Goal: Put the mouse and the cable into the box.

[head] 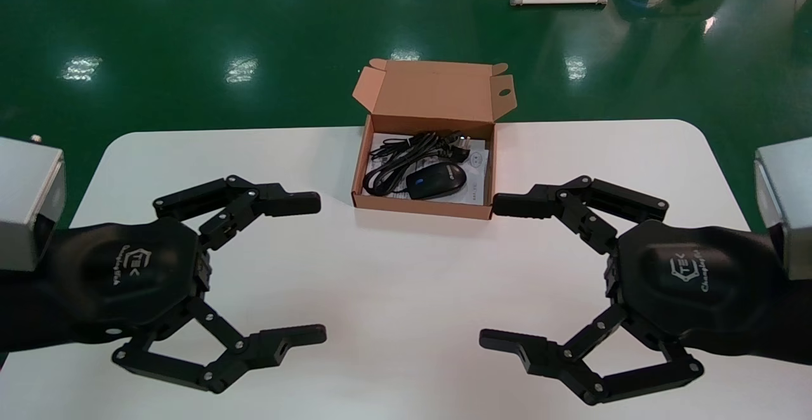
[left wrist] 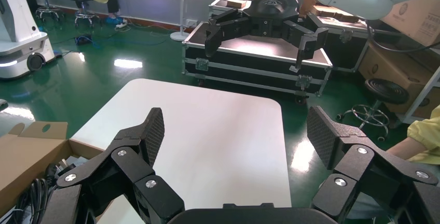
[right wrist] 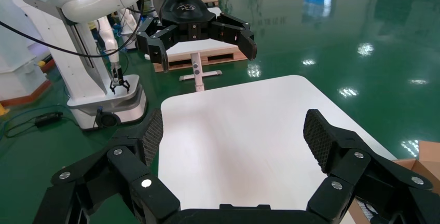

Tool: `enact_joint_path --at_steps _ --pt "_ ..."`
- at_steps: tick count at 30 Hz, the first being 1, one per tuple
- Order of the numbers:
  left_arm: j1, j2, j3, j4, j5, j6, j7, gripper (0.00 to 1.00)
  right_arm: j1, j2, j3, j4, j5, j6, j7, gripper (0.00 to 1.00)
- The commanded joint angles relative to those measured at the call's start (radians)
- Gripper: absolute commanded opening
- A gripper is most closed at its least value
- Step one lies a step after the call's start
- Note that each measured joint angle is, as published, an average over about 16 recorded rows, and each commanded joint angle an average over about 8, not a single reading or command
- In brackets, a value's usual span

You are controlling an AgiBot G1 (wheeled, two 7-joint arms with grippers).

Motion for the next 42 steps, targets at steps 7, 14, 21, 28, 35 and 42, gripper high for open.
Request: enact_joint_path --at_steps 7,14,21,28,35,42 --pt "0.000 0.000 0.000 0.000 0.000 0.000 0.000 1.00 0.000 0.000 0.000 0.000 0.000 0.000 0.000 1.00" --pt "0.000 0.000 0.000 0.000 0.000 0.000 0.000 1.00 0.000 0.000 0.000 -0.001 0.000 0.000 0.000 1.00" --pt "0.000 0.000 0.000 0.000 0.000 0.000 0.000 1.00 0.000 0.000 0.000 -0.001 0.000 0.000 0.000 1.00" --pt "0.000 0.000 0.000 0.000 0.000 0.000 0.000 1.00 0.000 0.000 0.000 -0.001 0.000 0.000 0.000 1.00" --pt "0.000 0.000 0.000 0.000 0.000 0.000 0.000 1.00 0.000 0.000 0.000 -0.001 0.000 0.000 0.000 1.00" --pt "0.000 0.000 0.000 0.000 0.000 0.000 0.000 1.00 0.000 0.000 0.000 -0.001 0.000 0.000 0.000 1.00"
